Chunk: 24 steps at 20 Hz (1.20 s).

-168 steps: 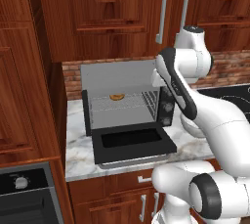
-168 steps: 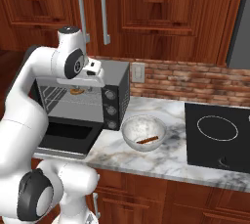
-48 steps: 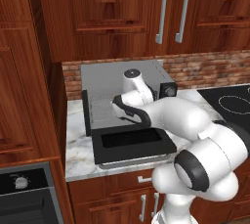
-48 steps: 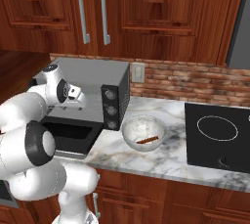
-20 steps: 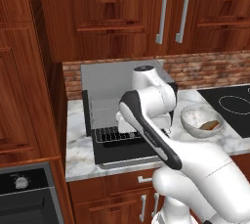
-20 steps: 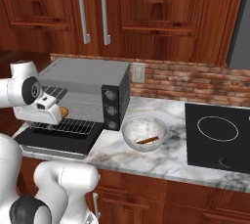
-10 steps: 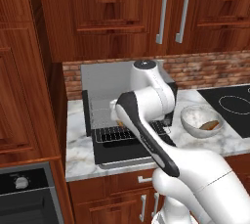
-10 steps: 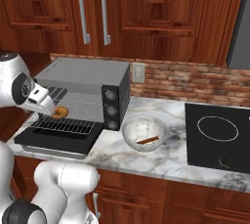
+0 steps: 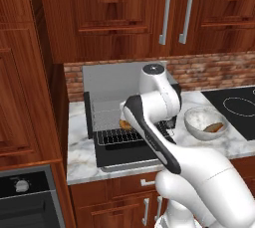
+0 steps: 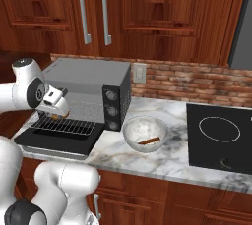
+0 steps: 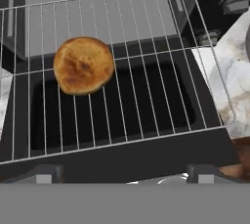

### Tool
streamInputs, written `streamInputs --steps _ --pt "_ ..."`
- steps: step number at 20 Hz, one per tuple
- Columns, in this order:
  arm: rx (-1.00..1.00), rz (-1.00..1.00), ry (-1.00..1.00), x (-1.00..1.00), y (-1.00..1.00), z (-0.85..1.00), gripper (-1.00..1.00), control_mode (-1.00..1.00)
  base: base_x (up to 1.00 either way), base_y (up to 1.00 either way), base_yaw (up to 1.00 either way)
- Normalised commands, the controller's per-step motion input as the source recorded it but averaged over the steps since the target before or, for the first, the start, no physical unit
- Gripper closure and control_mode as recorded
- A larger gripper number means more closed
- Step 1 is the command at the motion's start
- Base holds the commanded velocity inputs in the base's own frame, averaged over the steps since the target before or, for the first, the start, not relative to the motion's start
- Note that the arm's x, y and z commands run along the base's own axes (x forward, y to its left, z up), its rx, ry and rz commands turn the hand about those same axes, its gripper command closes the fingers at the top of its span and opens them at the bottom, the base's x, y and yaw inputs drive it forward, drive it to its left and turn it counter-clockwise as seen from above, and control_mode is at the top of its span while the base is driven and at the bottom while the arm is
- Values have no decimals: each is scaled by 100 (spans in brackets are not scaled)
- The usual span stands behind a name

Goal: Pick up the heated bread from the toaster oven and place it in the bowl. Then move the bread bowl to the dining counter.

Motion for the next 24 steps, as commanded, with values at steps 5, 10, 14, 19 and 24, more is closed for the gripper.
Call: streamInputs --steps 5,10,14,19,24 --pt "0 0 0 27 4 -17 -100 -100 0 0 0" --pt "0 0 0 26 20 -18 -100 -100 0 0 0" --pt "0 0 0 26 14 -15 -100 -100 0 0 0" --pt "-1 0 0 27 7 -20 -100 -100 0 0 0" --pt "-5 0 0 28 13 -23 -100 -100 0 0 0"
